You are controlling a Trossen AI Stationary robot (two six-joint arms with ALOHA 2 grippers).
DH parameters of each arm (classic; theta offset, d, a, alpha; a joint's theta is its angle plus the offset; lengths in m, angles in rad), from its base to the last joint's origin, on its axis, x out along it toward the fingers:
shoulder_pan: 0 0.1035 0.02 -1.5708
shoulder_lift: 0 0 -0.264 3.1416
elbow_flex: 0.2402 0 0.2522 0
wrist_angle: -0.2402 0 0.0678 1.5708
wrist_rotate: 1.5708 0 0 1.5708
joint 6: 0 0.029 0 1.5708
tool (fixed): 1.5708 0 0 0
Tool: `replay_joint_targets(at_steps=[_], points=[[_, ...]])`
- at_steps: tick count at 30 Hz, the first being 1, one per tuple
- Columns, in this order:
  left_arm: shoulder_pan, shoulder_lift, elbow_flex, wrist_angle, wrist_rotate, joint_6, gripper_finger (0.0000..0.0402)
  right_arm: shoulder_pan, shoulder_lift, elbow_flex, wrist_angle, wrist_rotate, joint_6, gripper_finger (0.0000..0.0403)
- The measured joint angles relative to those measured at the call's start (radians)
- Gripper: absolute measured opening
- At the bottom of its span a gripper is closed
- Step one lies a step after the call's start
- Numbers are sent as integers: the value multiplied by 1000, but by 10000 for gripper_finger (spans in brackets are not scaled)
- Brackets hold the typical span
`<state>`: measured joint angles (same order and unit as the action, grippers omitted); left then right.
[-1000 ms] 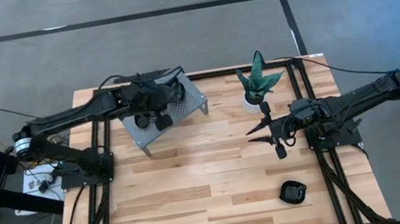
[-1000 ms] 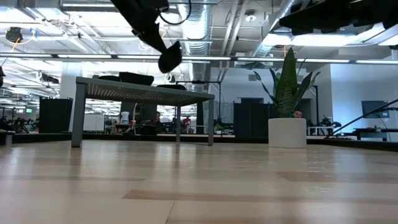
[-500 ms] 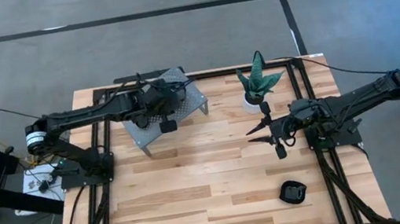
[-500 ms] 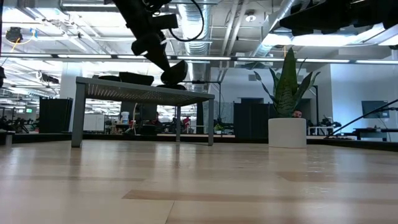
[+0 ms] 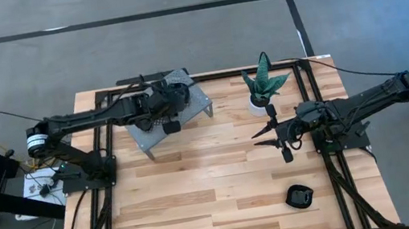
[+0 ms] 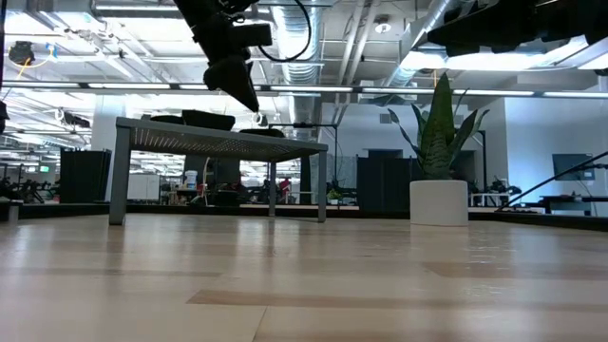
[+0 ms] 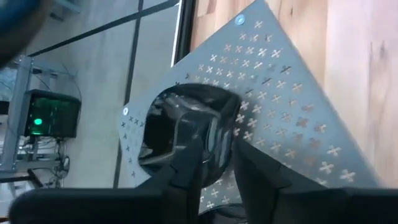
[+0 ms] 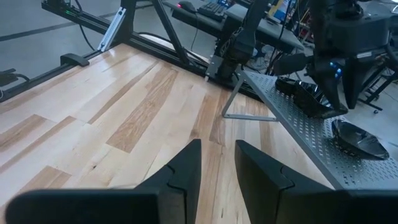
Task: Pick & Place Mini shaped plates
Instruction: Stack the black leaf-shaped plate on the black leaf-shaped plate on the shelf
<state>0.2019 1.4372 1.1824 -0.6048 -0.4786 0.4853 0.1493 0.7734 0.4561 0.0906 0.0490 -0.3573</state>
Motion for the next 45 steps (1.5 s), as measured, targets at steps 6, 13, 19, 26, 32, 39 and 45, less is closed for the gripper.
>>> replay_joint_targets(at_steps=[6, 13, 19, 26, 32, 39, 45], points=[[-116, 0, -1, 128, 79, -182, 101, 0, 0, 0, 0, 0, 0, 92], [-308, 0, -1, 303, 379, -330, 100, 2, 0, 0, 0, -1, 102, 92], [-437, 0, -1, 298, 383, -425, 99, 56, 8, 1, -37, -108, 375, 92], [-533, 0, -1, 298, 382, -468, 99, 253, 101, 1, -160, -131, 719, 92], [-562, 0, -1, 299, 372, -466, 99, 477, 250, 124, -237, -92, 955, 85], [-558, 0, -1, 299, 335, -465, 99, 666, 512, 439, -644, 30, 1220, 55], [-558, 0, -1, 301, 327, -464, 99, 758, 751, 597, -792, 0, 1459, 61]])
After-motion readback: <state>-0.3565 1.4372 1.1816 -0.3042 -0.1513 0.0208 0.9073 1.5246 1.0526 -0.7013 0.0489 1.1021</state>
